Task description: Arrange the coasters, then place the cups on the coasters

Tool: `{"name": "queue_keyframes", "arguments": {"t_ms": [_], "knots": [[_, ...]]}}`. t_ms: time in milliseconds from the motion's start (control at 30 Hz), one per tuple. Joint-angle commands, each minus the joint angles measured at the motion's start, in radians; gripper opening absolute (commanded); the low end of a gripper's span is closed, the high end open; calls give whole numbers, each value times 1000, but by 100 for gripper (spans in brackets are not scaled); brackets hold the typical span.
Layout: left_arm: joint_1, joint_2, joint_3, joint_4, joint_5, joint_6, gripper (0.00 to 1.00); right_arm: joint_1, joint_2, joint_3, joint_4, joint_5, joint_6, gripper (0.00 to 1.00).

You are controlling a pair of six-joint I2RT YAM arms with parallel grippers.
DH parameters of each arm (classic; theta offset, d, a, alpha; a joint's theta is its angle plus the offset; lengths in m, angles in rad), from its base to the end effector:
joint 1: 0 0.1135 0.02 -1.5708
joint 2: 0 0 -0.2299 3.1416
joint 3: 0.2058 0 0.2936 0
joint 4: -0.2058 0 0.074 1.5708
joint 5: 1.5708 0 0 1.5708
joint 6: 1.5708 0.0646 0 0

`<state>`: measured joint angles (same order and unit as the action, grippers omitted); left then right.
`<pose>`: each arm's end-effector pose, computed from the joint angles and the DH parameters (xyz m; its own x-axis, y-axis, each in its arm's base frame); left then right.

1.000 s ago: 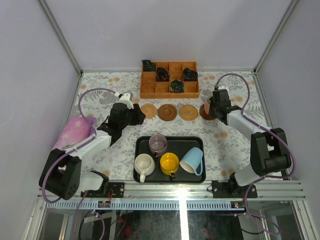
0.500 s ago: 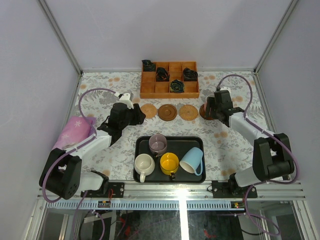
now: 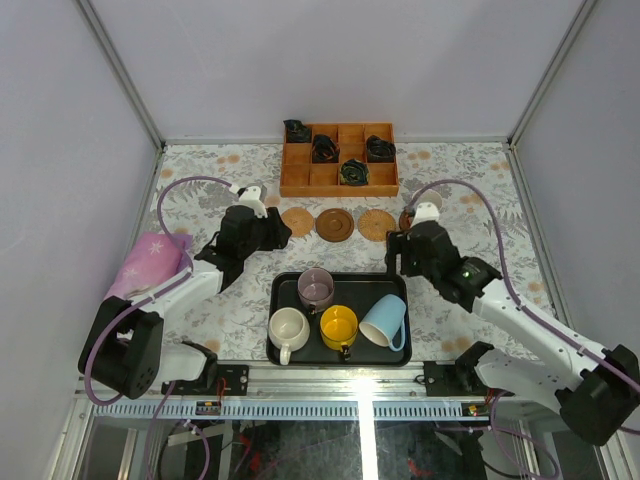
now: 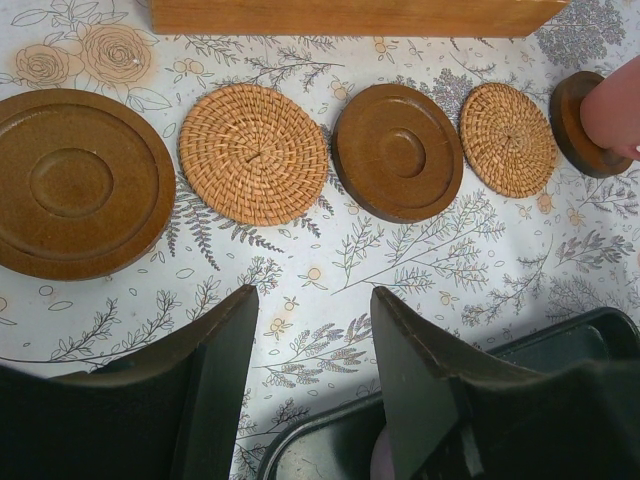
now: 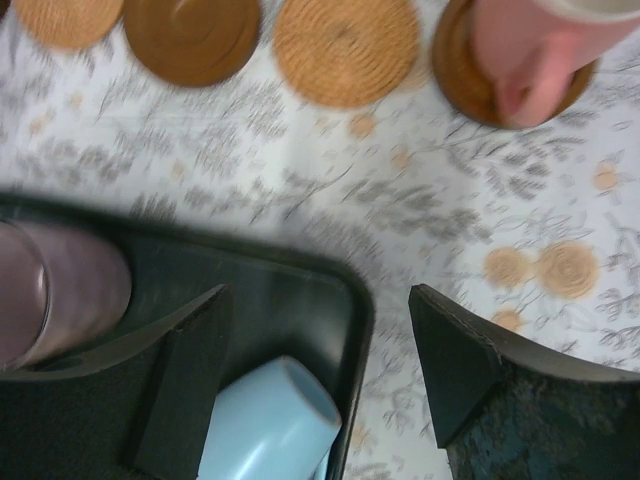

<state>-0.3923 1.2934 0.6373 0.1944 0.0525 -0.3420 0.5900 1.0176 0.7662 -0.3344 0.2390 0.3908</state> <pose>0.3178 -0.1352 0.1451 -0.5304 -0.1430 -0.8356 0.2625 0.9095 -0.3223 0.2632 0.1578 0.2201 -0.5682 0.0649 -0.8203 -0.1732 0.9651 0.1964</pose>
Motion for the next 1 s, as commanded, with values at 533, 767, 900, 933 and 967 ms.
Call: {"name": "queue_keyframes", "arguments": {"t_ms": [533, 767, 900, 933, 967], "knots": [[-4, -26, -3, 22, 5, -21, 49, 578, -6, -40, -271, 296, 188, 99], [-3, -27, -11, 22, 11, -25, 50, 749, 93, 13, -368, 409, 307, 99], [-4, -34, -17, 22, 19, -26, 50, 785, 137, 22, -393, 427, 352, 100], [-3, -37, -20, 22, 19, -26, 50, 793, 145, 25, -404, 434, 367, 99], [-3, -39, -22, 24, 19, -26, 50, 801, 151, 27, -416, 441, 381, 99]]}}
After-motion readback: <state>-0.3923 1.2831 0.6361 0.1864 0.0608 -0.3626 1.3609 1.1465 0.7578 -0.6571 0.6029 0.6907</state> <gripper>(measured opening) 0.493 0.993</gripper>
